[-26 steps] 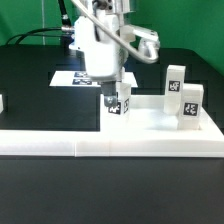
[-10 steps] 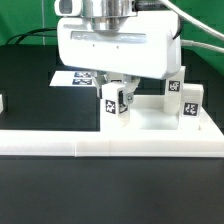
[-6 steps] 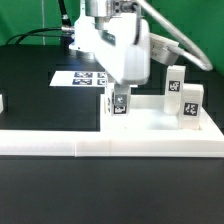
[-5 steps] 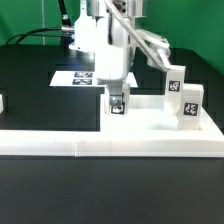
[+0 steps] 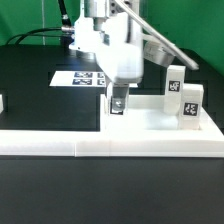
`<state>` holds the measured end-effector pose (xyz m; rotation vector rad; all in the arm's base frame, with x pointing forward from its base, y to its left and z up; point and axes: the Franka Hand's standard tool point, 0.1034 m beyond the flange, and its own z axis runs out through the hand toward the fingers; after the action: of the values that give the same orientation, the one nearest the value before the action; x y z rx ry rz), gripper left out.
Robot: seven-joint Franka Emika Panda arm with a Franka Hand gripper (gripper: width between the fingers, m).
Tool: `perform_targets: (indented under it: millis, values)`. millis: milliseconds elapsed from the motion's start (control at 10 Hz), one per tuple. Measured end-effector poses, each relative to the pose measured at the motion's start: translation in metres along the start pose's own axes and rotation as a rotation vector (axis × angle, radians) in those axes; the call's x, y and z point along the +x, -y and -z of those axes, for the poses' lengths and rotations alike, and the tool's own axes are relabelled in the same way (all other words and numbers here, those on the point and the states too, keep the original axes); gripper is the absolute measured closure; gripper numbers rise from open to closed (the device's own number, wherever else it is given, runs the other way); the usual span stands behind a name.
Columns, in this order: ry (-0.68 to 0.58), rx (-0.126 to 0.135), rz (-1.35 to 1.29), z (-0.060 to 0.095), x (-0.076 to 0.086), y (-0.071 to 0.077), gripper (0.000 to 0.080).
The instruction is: Assemble square table
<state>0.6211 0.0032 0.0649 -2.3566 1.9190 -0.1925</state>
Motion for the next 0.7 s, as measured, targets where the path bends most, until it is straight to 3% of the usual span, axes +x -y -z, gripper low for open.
perform_targets:
  millis: [100,400,700]
  values:
    - [0.003,0.002,0.14,0.0004,-0.0026,0.0009,0.017]
    - [0.001,0.0,0.298,0.0002,-0.0009,0.0004,0.0151]
    - [0.0,-0.009,0.831,0.0012,-0.0044,0.001,0.015]
